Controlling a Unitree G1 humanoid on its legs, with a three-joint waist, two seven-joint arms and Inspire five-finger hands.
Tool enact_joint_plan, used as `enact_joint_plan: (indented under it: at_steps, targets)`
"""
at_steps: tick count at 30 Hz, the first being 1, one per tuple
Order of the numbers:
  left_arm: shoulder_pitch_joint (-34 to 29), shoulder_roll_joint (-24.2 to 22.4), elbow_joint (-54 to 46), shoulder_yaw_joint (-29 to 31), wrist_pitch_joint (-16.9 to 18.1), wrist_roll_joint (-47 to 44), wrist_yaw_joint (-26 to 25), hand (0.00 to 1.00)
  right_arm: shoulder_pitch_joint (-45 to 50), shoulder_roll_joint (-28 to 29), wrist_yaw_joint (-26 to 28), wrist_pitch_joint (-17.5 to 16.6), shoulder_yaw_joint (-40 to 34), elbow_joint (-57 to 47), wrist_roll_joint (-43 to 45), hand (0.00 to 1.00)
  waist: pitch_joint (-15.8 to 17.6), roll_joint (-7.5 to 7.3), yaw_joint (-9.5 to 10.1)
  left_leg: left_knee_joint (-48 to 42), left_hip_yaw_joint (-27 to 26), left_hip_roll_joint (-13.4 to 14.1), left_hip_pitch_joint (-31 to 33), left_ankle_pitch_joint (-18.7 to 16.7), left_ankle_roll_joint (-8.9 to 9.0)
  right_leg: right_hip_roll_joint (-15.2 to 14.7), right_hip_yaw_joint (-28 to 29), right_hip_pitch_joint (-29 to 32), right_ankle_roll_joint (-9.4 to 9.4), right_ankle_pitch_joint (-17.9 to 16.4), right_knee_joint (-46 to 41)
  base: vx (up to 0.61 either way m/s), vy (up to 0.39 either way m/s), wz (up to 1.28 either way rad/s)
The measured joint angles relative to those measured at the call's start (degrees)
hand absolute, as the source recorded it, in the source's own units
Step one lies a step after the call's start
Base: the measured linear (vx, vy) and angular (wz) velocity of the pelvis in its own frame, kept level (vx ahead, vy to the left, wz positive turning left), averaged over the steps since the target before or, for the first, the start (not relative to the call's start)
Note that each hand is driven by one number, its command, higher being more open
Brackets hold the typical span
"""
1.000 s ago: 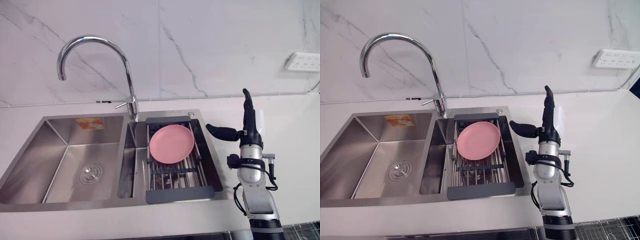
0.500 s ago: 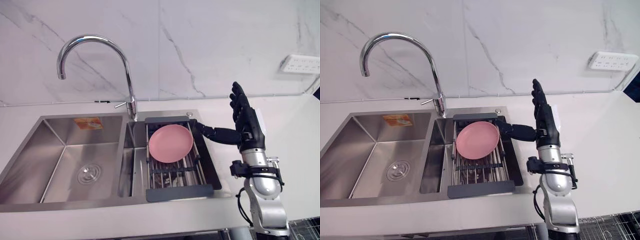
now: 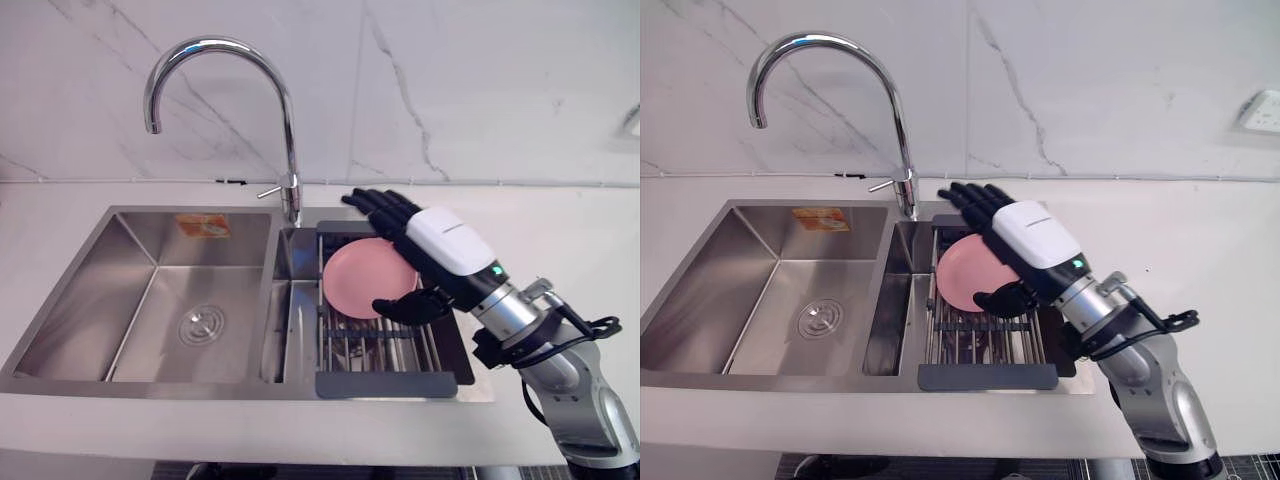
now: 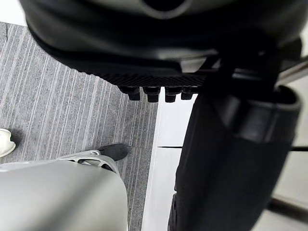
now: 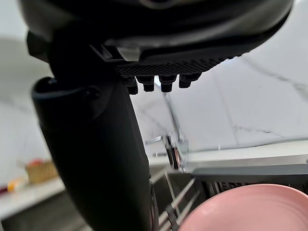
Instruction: Walk over to the sink, pick up the cup, carry it to the dishwasher, place the cup inside the dishwasher, then close the dishwasher door
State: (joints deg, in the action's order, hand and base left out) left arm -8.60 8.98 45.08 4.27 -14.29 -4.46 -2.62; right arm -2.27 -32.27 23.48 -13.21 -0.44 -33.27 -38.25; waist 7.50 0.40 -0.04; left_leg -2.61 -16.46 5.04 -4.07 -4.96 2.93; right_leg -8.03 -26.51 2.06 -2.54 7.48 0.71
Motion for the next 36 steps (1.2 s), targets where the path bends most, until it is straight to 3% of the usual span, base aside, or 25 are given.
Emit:
enact_joint_plan:
  at_steps: [7,15,25,36]
  targets:
    - [-0.08,0.21,0.0,-1.35,-0.3,0.01,-0.05,1.0,-0.03,-1.84,5.89,1.84,4.9,0.18,-11.27,1.0,0.57,-1.12,0.52,1.35,0.12,-0.29,-1.06,0.0,-0.01,-0.39,-0.05,-0.27,-0.41,-0.98,-1.06,0.0,0.0,0.0]
    - [-0.28,0.23,0.0,-1.37,-0.57,-0.01,-1.35,1.0,0.2,-1.8,6.69,5.74,5.94,1.81,-17.74,1.0,0.51,-1.21,0.49,2.23,0.06,-0.6,-1.58,0.25,-0.13,-0.51,0.03,-0.27,-0.59,-1.11,-1.06,0.0,0.0,0.0]
    - [-0.24,0.23,-0.31,-2.4,-1.54,-0.07,-2.16,1.0,1.56,-1.15,7.0,6.27,6.56,2.52,-20.53,1.0,0.3,-1.49,0.44,2.59,-0.44,-0.72,-2.11,0.26,-0.13,-0.51,0.61,-0.34,-0.59,-1.11,-1.06,-0.02,0.002,-0.02]
    - [-0.47,0.37,-0.24,-2.59,-1.59,-0.07,-2.3,1.0,3.07,-0.99,11.6,5.93,8.47,2.77,-23.39,1.0,-0.89,-1.99,0.36,2.62,-0.53,-0.77,-2.59,0.28,-0.15,-0.44,0.77,-0.91,-0.63,-1.06,-0.68,-0.03,0.0,-0.01]
